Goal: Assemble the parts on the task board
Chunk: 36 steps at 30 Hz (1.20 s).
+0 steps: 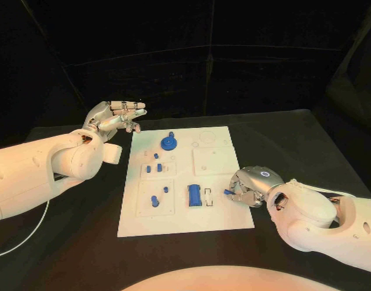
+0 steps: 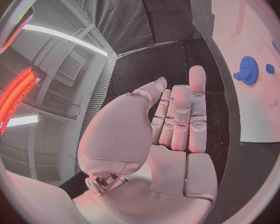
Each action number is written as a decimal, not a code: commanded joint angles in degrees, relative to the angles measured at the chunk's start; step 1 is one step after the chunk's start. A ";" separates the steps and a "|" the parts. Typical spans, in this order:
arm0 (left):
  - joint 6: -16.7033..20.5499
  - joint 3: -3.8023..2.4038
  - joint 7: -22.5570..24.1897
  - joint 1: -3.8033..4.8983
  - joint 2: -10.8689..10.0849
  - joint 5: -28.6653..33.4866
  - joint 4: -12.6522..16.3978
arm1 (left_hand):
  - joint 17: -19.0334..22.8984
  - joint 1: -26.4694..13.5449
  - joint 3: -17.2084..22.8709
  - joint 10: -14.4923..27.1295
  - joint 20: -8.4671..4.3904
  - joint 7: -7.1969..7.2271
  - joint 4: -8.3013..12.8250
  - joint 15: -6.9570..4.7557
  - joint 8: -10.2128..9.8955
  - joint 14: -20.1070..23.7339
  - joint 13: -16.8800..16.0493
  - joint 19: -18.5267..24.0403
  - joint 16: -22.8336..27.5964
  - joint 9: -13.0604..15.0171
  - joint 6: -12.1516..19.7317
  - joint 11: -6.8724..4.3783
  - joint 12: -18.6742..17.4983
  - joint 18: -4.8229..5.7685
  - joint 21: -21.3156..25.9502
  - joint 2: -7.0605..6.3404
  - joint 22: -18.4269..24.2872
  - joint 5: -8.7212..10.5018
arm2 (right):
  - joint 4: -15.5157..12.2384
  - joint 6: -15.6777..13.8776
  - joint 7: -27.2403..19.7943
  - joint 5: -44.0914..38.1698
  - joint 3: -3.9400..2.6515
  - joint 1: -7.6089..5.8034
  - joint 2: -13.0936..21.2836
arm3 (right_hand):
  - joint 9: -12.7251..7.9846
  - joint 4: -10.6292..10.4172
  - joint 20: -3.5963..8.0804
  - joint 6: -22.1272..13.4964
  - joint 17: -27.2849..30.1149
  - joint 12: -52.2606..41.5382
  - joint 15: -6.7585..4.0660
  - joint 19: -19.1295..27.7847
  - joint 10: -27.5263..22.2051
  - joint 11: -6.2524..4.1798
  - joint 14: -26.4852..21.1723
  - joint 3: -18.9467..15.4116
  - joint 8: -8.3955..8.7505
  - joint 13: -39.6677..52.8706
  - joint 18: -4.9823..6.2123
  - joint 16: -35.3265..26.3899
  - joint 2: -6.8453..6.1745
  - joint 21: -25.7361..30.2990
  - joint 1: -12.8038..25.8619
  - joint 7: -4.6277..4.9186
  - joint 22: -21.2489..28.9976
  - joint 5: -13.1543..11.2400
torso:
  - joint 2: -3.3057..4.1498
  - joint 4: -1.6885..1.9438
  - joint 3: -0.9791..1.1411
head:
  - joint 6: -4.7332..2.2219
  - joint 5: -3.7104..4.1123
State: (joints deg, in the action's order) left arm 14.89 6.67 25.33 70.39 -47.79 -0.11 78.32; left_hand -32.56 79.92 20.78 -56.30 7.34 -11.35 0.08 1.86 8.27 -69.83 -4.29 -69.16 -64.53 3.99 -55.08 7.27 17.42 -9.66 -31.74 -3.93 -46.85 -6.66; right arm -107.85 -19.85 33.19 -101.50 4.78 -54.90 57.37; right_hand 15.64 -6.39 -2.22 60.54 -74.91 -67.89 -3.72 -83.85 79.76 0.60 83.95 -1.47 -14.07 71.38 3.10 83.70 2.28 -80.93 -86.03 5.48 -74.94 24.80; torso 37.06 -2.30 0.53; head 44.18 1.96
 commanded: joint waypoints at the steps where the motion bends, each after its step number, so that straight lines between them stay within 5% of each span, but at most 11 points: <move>1: -0.56 -0.04 0.18 0.07 0.08 0.11 0.16 | 0.11 0.13 0.34 0.43 0.17 0.03 0.15 0.15 0.35 0.20 0.07 0.26 -0.22 -0.07 0.38 -0.03 0.36 -0.80 0.37 0.15 0.09 -0.09 | -0.71 -5.92 0.17 3.03 -0.02 -0.06 -0.02 | 1.23 2.35 0.35 1.96 -4.65 -1.47 -0.75 -0.63 1.61 -1.21 4.06 5.25 0.26 3.19 0.05 0.14 -2.36 -0.16 1.57 -1.44 -1.07 0.22 | 0.04 -0.07 -0.02 | -0.01 -0.17; 12: -0.61 -0.04 0.31 0.07 -0.08 0.10 0.55 | 0.11 0.20 0.37 0.47 0.17 0.04 0.22 0.15 0.37 0.20 0.07 0.26 -0.24 -0.06 0.39 -0.03 0.39 -0.80 0.37 0.13 0.10 -0.09 | -1.49 -11.51 -0.46 8.86 -0.04 -0.07 -1.05 | 1.75 1.35 0.45 2.66 -4.89 -1.67 -0.82 -0.67 1.99 -1.39 4.12 9.43 0.75 3.54 0.04 0.23 -4.73 -0.20 5.16 -1.69 -1.19 -1.80 | 0.03 -0.08 -0.07 | 0.26 -0.41; 22: -0.66 -0.04 0.35 0.08 -0.17 0.10 0.89 | 0.11 0.20 0.37 0.47 0.17 0.04 0.22 0.15 0.37 0.20 0.07 0.26 -0.24 -0.06 0.39 -0.03 0.39 -0.80 0.37 0.13 0.10 -0.09 | 0.09 -9.24 0.06 17.60 -0.04 -0.07 -3.86 | 2.15 -0.45 0.55 3.27 -4.91 -1.85 -0.96 -0.69 2.25 -1.56 4.14 10.24 0.85 3.79 0.04 0.19 -6.28 -0.21 8.26 -1.97 -1.27 -1.18 | 0.06 -0.09 -0.05 | 0.41 -0.55; 36: -0.70 -0.05 0.33 0.09 -0.29 0.10 1.14 | 0.11 0.20 0.37 0.47 0.17 0.04 0.22 0.15 0.37 0.20 0.07 0.26 -0.24 -0.06 0.39 -0.03 0.39 -0.80 0.37 0.13 0.10 -0.09 | 2.09 -8.34 1.18 19.23 -0.05 -0.07 -6.48 | 2.79 -2.43 0.74 4.03 -5.35 -2.45 -1.18 -0.95 2.82 -1.85 4.25 9.70 0.51 4.26 -0.07 0.44 -6.92 -0.54 11.21 -2.33 -1.79 -0.63 | 0.02 -0.11 -0.02 | 0.58 -0.69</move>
State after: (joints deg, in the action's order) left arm 14.81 6.67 25.31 70.39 -48.05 -0.11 79.31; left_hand -32.51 79.92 20.96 -56.30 7.34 -11.35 0.25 1.86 8.27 -69.82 -4.29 -69.16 -64.53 3.99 -55.08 7.27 17.42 -9.66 -31.74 -3.93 -46.82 -6.66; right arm -105.77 -28.57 33.86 -83.23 4.75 -54.91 50.98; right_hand 18.24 -8.43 -2.01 64.26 -74.91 -70.10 -5.03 -84.04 82.11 -1.35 83.83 8.19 -13.16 74.91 3.10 83.91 -4.63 -81.19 -75.50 3.10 -74.93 23.88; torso 37.12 -2.41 0.52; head 44.75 1.28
